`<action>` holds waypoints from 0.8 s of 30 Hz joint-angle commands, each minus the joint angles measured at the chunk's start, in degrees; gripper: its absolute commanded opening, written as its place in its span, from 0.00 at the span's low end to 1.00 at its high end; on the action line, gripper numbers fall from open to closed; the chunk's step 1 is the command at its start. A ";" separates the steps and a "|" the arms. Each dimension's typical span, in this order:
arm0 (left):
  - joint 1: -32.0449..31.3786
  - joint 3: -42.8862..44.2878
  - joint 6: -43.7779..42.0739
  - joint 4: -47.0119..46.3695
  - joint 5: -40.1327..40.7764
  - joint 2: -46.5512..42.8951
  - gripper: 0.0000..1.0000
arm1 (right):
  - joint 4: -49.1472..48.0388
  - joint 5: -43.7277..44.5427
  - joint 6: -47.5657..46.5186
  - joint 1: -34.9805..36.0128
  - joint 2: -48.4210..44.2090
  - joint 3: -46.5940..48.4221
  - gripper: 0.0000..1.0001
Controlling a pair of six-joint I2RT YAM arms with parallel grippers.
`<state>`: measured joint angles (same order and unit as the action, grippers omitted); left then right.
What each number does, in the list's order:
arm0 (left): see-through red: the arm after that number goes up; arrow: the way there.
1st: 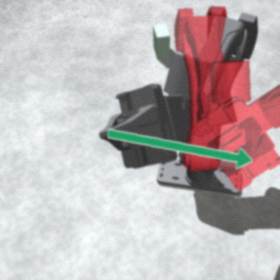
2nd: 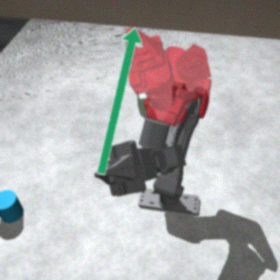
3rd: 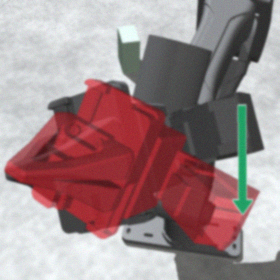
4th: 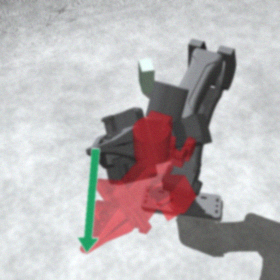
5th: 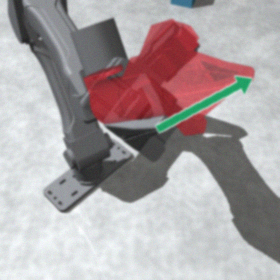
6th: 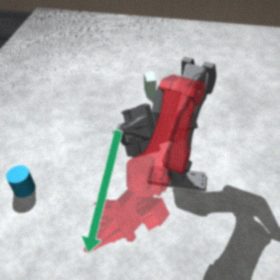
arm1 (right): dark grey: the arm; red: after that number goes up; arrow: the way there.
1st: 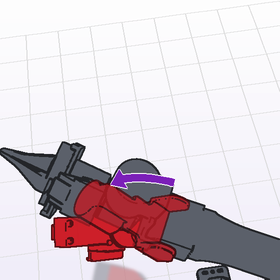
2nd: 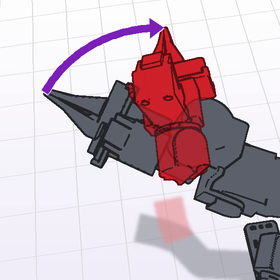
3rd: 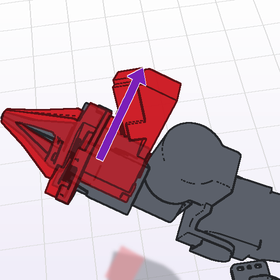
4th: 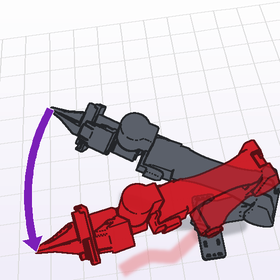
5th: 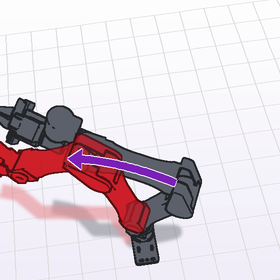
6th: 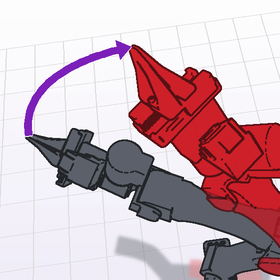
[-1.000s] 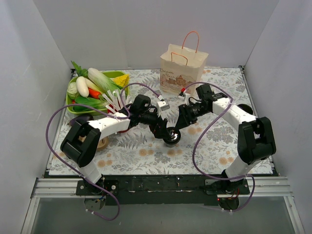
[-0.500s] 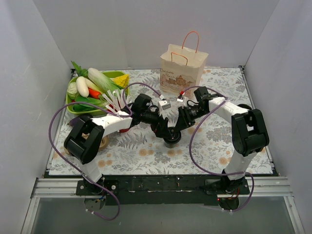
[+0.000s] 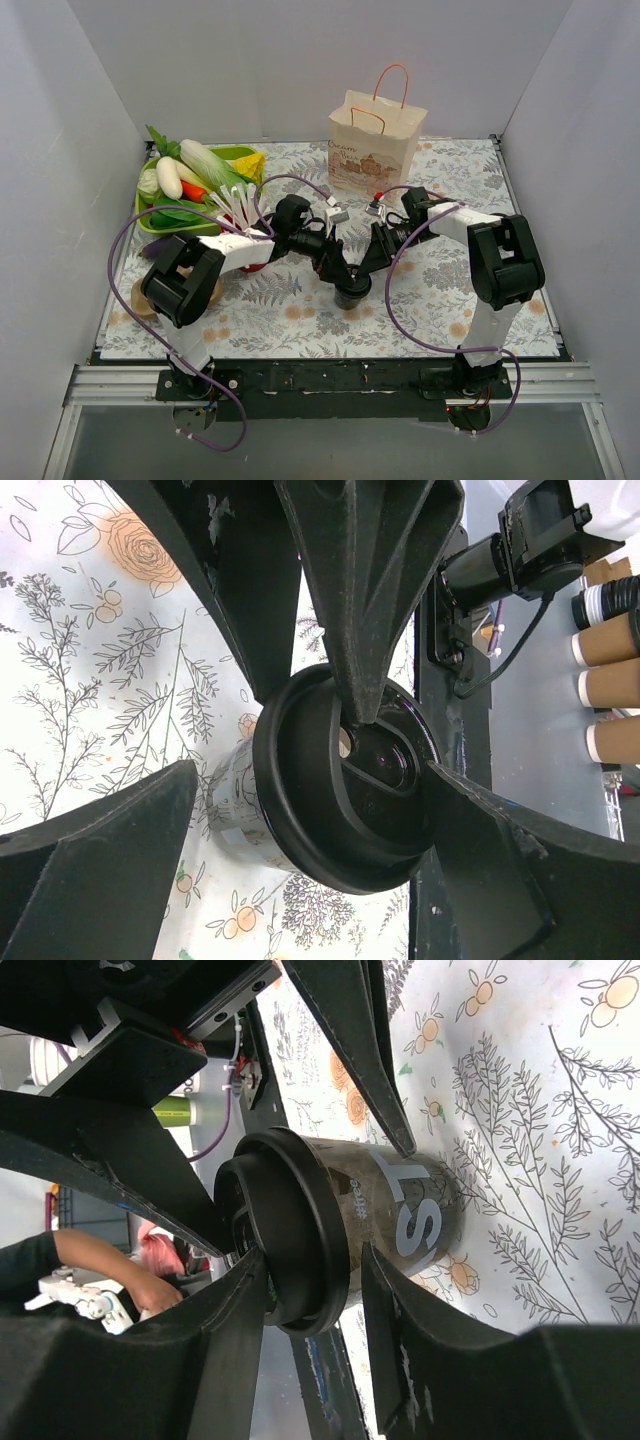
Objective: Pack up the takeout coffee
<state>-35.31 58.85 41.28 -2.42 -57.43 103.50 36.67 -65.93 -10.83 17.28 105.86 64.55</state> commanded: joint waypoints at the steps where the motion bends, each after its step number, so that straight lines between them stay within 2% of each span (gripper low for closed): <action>1: -0.02 -2.07 -1.11 -1.19 1.70 1.79 0.94 | -1.68 3.36 -2.70 0.21 2.06 -2.06 0.43; 4: 0.07 -3.12 -1.20 -2.50 2.14 1.70 0.93 | -0.19 1.86 -5.50 0.30 1.98 -0.40 0.43; 11: 0.24 -4.62 -2.34 -4.00 2.06 1.26 0.94 | -0.54 3.79 -5.26 1.53 0.48 -0.22 0.42; 16: 0.15 -8.14 -5.06 -6.63 2.67 -0.67 0.95 | 0.60 8.96 -6.04 2.76 -0.39 1.18 0.40; 24: 0.15 -5.77 -4.54 -7.43 2.32 -4.36 0.98 | 0.60 15.13 -6.48 3.90 -2.68 1.80 0.39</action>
<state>-35.05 53.08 40.27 -11.20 -60.01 102.13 38.37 -61.52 -14.94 20.97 103.57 65.91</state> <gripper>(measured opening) 0.980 0.434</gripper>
